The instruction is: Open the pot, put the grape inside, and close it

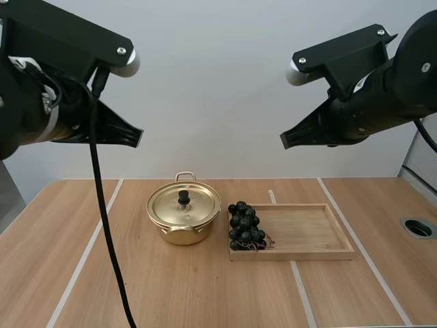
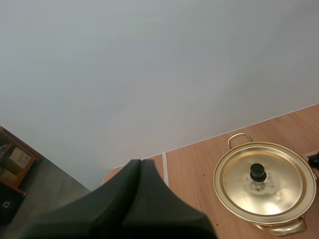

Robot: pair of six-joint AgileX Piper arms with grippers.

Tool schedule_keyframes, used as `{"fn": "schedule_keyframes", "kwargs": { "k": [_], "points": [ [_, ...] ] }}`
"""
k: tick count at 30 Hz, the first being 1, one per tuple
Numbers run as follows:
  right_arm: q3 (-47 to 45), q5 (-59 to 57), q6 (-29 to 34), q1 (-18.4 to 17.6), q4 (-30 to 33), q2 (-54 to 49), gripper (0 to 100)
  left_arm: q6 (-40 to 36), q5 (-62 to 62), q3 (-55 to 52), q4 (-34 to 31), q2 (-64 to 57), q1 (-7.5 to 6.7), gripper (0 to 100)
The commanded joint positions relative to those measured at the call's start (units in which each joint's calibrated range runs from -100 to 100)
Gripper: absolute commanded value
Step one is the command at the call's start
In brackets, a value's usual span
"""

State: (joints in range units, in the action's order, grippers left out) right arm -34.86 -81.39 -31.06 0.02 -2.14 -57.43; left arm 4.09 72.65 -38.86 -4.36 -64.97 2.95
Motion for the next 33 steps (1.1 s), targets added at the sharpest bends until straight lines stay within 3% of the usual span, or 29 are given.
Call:
{"fn": "schedule_keyframes", "kwargs": {
  "k": [1, 7, 10, 12, 15, 16, 17, 25, 33],
  "points": [
    [0.85, 0.12, -0.42, 0.20, 0.38, -0.38, 0, 0.15, -3.43, 0.52, 0.71, 0.19, -0.04, 0],
    [0.85, 0.75, -0.42, 0.20, 0.11, -0.38, 0, 4.99, -3.18, 0.52, 1.13, 0.58, -0.04, 2],
    [0.85, 1.72, -0.42, 0.20, -0.83, -0.38, 4, 10.68, -3.18, 0.52, 4.36, 0.99, -0.04, 16],
    [0.85, 2.08, -0.55, 0.20, -1.69, -0.38, 29, 14.73, -3.18, 0.52, 8.34, 1.44, -0.04, 36],
    [0.85, 2.95, -2.04, 0.20, -2.24, -0.38, 92, 18.64, -3.01, 0.82, 13.82, 2.96, -0.04, 80],
    [0.85, 3.64, -1.89, 0.20, -2.24, -0.38, 100, 19.30, -2.96, 0.99, 14.88, 3.57, -0.04, 96],
    [0.85, 4.04, -1.76, 0.20, -2.11, -0.38, 100, 19.38, -2.96, 1.26, 15.50, 4.51, -0.04, 100],
    [0.85, 8.92, -1.59, 0.20, -2.23, -0.38, 100, 21.09, 4.14, 6.24, 18.29, 17.34, -0.18, 100],
    [0.88, 8.53, -1.45, 0.20, -2.74, 2.75, 100, 21.33, 6.69, 9.00, 25.29, 31.31, -0.36, 100]
  ]
}}
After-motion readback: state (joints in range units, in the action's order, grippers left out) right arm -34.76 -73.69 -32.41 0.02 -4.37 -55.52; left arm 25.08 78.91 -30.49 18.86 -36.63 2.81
